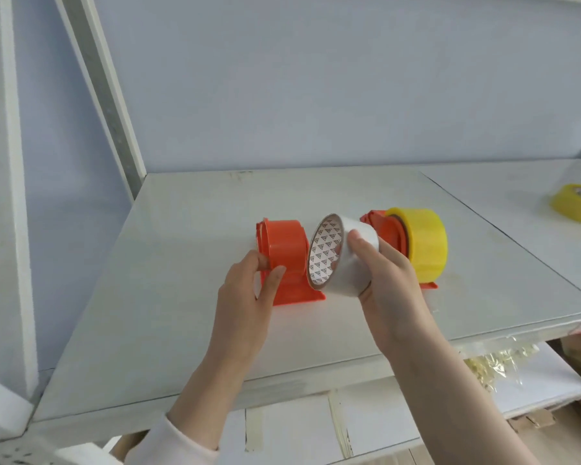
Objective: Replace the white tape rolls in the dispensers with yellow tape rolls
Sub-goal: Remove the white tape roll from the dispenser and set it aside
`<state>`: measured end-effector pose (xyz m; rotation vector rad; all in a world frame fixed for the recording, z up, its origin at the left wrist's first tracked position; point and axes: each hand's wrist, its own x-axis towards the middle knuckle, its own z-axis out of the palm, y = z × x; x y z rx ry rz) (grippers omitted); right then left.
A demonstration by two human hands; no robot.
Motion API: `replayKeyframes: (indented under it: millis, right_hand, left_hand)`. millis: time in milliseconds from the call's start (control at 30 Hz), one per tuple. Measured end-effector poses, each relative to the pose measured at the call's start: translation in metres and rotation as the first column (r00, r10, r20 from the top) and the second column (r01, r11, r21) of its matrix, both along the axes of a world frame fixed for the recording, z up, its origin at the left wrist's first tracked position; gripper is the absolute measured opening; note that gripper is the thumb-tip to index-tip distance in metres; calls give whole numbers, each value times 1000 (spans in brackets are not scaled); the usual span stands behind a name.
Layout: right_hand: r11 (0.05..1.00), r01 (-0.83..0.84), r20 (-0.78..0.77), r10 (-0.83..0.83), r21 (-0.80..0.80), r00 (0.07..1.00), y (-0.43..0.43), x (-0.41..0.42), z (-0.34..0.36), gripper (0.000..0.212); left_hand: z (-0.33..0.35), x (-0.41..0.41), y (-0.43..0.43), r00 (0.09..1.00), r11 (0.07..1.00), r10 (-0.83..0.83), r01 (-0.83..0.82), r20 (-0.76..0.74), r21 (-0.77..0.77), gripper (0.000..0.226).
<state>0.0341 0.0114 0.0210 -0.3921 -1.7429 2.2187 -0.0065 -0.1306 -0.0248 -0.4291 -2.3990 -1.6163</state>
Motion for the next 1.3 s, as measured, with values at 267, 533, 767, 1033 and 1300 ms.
replayKeyframes:
  millis: [267,533,767,1033,1300]
  right_hand:
    - [958,-67,-83,45,-277,995,23,54,-21,12]
    - [850,-3,-105,-61,-526,993,78,171,-42,25]
    - [750,462,248,-390,-474,887,158,317,-97,38]
    - [493,764,412,-647,-417,642,217,472,-151,32]
    - [236,827,430,-763,-510,483,275,539,-171,39]
  left_hand:
    - [-23,38,-1,974,984,146,-161,-175,-76,64]
    - [-15,138,101,814,796,-551,448,180,407,29]
    - [-76,222,220,115,609,-734,548,669,574,55]
    - [-120,355,330,-117,424,-616,784,779,454,62]
    - [-133,417,427,-249,272,-525,857,814,438,59]
